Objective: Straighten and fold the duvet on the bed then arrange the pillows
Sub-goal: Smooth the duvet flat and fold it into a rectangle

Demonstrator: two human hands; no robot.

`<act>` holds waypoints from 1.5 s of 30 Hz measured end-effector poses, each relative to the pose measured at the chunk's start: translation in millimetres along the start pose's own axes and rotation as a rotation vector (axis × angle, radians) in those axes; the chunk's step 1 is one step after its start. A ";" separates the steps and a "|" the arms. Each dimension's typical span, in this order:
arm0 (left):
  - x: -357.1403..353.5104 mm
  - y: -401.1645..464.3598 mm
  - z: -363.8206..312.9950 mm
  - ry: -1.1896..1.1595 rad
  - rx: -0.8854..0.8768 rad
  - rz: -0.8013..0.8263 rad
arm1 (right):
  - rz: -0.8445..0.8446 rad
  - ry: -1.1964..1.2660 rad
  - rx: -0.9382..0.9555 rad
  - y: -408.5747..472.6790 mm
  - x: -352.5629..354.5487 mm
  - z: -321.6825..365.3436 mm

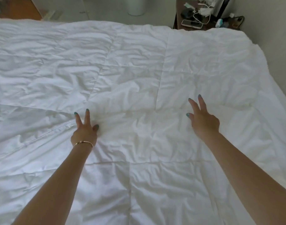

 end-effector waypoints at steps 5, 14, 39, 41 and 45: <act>-10.1 12.7 48.7 -0.065 0.144 0.136 | 0.375 -0.090 -0.046 7.7 -51.5 -7.9; 102.1 83.2 -66.5 -0.222 -0.363 -0.319 | -0.093 0.272 -0.314 12.9 -22.0 -62.2; -46.3 46.4 -74.2 -0.017 -0.344 0.069 | 0.039 0.284 -0.279 -2.1 -88.6 -46.5; -66.5 -18.8 -63.5 0.079 -0.393 0.178 | -0.041 0.186 -0.235 -54.8 -80.8 -20.7; -98.7 -154.8 -35.9 0.059 -0.385 0.179 | 0.076 0.082 -0.274 -191.7 -102.1 8.6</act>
Point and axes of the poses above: each hand's wrist, its own y-axis towards the middle knuckle, its own x-axis out of the back of the hand, z = x × y, the point moved 9 cm from there along y, towards the middle knuckle
